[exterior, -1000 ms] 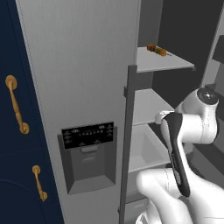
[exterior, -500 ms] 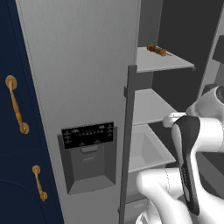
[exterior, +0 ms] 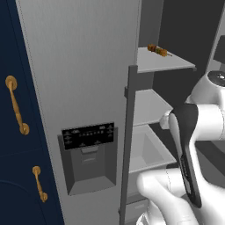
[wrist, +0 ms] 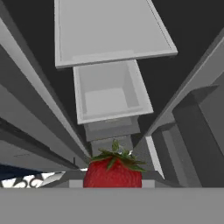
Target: Take the strawberry from the fridge and place it on top of the pancake, located on the dining counter.
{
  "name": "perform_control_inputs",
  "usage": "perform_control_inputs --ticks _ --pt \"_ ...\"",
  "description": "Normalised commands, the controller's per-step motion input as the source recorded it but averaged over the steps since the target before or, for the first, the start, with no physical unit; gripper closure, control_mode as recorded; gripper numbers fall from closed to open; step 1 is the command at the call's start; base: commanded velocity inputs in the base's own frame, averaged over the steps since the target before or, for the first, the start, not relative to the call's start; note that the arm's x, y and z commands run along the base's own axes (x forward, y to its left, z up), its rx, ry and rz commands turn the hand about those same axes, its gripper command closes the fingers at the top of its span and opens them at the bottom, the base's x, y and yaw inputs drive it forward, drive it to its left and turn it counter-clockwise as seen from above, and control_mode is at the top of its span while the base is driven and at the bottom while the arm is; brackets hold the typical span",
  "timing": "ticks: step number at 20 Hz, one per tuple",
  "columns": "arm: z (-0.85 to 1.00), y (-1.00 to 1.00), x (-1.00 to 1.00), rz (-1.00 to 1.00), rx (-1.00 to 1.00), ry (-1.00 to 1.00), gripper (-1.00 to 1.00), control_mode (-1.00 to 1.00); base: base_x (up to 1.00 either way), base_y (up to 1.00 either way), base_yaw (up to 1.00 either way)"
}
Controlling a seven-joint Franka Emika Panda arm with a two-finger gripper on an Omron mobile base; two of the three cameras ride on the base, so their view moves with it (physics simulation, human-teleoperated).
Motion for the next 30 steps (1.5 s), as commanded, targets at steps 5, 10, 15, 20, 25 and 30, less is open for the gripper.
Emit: perform_control_inputs --ticks 5,10,15,20,25,30 --pt "0.0 0.04 -0.71 0.05 0.0 -0.12 1.0 -1.0 0.0 0.0 0.0" --pt "0.0 0.02 -0.28 0.01 0.0 -0.08 1.0 -1.0 0.0 0.0 0.0" --pt "0.0 0.0 0.0 0.0 0.0 0.0 1.0 -1.0 0.0 0.0 0.0" --pt "0.0 0.0 0.0 0.0 0.0 0.0 1.0 -1.0 0.0 0.0 0.0" --pt "0.0 0.0 0.0 0.0 0.0 0.0 1.0 1.0 -0.04 0.0 0.0" --pt "0.0 0.0 0.0 0.0 0.0 0.0 1.0 1.0 -0.5 0.2 0.07"
